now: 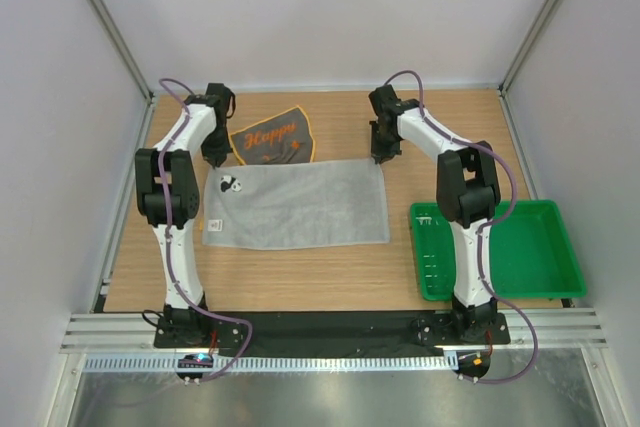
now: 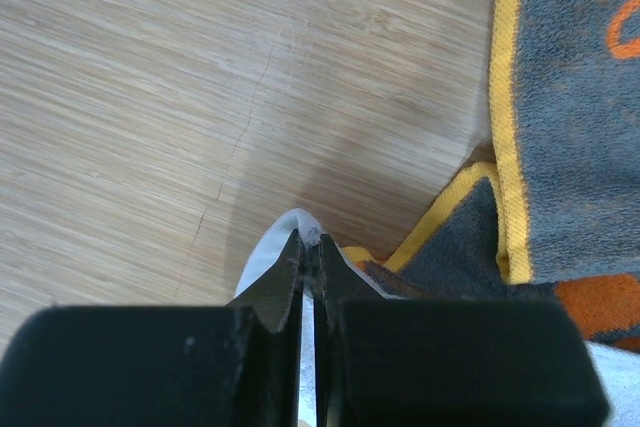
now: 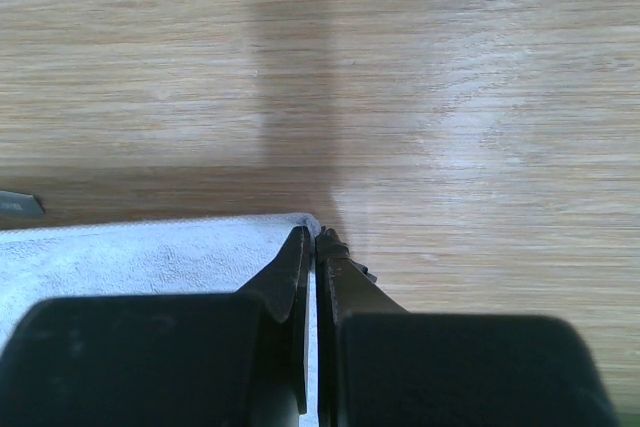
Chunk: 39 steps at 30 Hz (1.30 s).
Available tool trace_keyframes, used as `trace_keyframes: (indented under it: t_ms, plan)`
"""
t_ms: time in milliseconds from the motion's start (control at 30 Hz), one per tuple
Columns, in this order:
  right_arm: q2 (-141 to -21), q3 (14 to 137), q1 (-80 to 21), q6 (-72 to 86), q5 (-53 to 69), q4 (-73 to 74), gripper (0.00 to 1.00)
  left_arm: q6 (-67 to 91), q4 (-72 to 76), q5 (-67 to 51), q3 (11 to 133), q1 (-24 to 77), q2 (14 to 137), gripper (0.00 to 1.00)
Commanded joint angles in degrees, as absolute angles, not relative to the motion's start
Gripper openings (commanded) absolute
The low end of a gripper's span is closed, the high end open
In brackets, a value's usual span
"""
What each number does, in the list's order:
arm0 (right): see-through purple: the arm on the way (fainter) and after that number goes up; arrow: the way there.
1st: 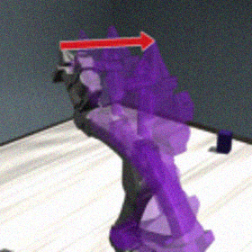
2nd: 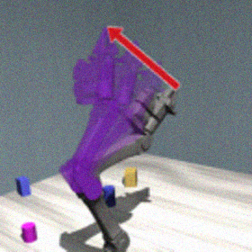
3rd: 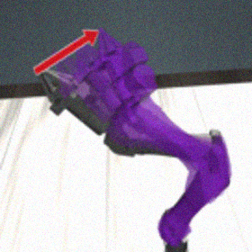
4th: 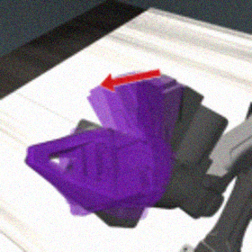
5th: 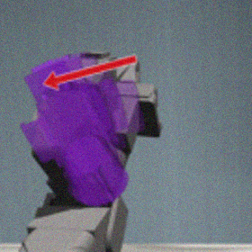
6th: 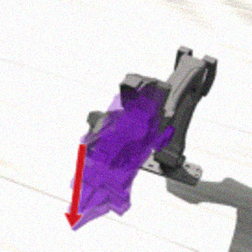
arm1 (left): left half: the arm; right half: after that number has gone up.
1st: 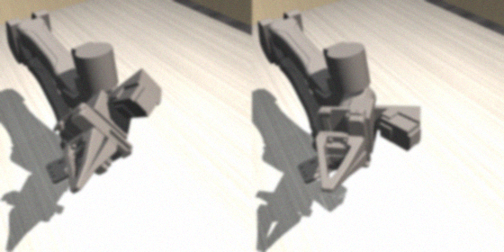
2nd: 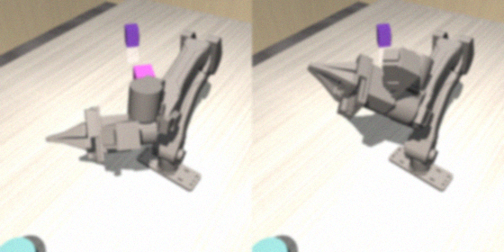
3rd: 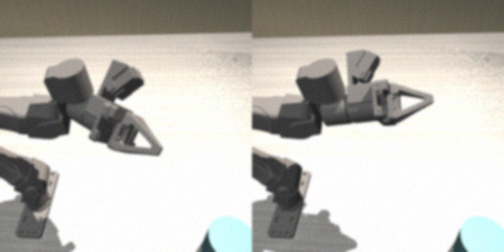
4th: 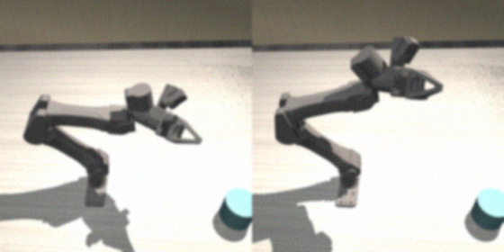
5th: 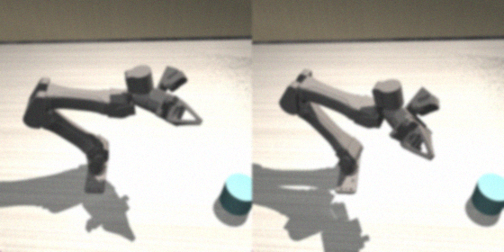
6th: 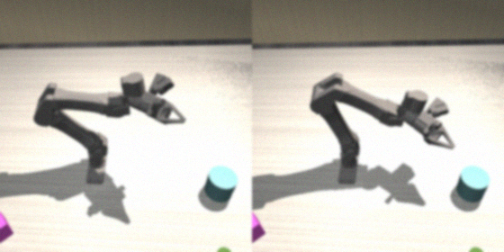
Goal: Roll the towels
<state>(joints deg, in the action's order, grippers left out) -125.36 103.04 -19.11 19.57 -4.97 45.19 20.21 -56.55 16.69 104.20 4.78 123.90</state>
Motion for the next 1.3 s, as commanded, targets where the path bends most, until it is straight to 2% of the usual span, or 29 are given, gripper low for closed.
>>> trace_keyframes:
  t_ms: [0,400,800,933,1267]
  plan:
    - [-121.64,103.10,-18.98,18.55,-4.66,45.79,0.01,18.46,-56.34,16.52,103.54,4.31,120.50,0.01]
    - [-113.39,96.77,-18.98,18.11,-6.77,44.47,0.01,20.21,-55.90,18.19,98.72,4.31,114.44,0.01]
    - [-104.34,90.18,-18.99,19.06,-5.19,43.25,0.01,21.09,-54.05,22.76,90.71,4.22,101.96,0.00]
    - [-99.42,84.47,-19.51,21.09,-1.94,40.35,0.01,23.55,-53.26,22.94,84.14,4.22,97.22,0.00]
    - [-85.79,71.12,-20.13,24.60,-3.08,39.73,0.01,26.63,-51.24,23.55,70.06,4.31,82.98,0.00]
